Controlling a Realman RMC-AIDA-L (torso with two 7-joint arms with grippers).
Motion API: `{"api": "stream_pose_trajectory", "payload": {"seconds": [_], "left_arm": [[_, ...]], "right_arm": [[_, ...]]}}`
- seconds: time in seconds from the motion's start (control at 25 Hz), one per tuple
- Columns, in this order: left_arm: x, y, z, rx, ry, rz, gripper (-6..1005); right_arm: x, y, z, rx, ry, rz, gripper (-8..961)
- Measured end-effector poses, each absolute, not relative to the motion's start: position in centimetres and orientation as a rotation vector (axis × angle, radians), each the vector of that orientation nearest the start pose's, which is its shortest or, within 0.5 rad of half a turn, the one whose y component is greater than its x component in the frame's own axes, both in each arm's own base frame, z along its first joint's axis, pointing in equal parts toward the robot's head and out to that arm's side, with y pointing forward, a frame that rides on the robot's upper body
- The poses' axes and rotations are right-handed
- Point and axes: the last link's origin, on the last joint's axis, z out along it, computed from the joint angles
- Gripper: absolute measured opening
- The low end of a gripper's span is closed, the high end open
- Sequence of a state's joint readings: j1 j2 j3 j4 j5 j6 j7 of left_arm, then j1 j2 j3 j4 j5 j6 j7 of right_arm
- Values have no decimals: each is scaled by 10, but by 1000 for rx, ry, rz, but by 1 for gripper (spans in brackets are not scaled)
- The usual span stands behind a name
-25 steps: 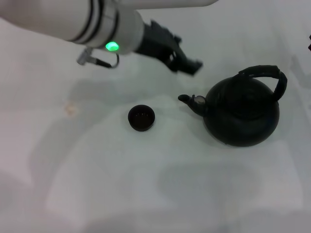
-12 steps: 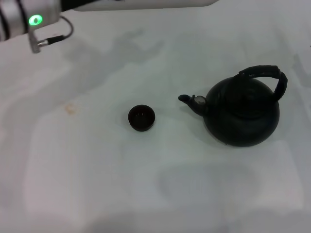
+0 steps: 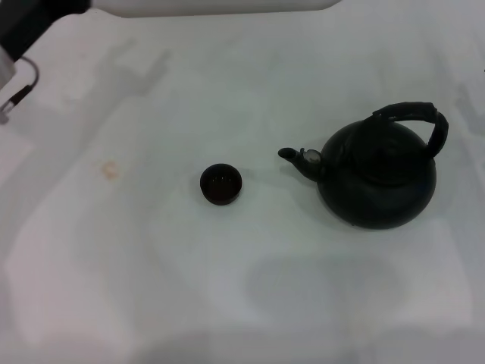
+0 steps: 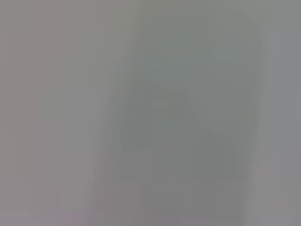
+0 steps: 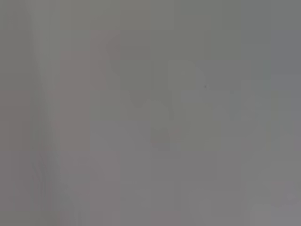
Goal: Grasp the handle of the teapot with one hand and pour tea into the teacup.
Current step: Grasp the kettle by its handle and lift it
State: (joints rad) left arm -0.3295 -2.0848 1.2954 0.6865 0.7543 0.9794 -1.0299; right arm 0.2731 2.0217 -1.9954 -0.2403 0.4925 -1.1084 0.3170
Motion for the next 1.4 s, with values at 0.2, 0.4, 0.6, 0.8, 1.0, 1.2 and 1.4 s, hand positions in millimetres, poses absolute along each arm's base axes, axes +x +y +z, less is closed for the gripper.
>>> {"api": "stream_pose_trajectory", "payload": {"seconds": [0.2,0.4,0.6,0.8,1.0,1.2,1.4], "left_arm": [[-294,356,24,-1700,-697,-1075,758],[-314,350,15,-1646,-749,-1013,758],[-320,347,14,-1630,-773,-996,758],[-319,351,14,-1633,-772,-993,758],[-321,352,20,-1573,-792,-1015,758],[-324,351,21,-1544,-810,-1021,758],[-327,350,22,-1526,-823,-1024,758]], "right_arm": [[369,297,14,-1528,681,725,854],[363,296,20,-1507,714,859,853],[358,276,24,-1590,739,1022,853],[365,236,29,-1691,756,1106,853],[368,203,18,-1838,794,1091,853],[364,194,2,-1927,827,1075,853],[364,201,-11,-1951,862,1031,853]]}}
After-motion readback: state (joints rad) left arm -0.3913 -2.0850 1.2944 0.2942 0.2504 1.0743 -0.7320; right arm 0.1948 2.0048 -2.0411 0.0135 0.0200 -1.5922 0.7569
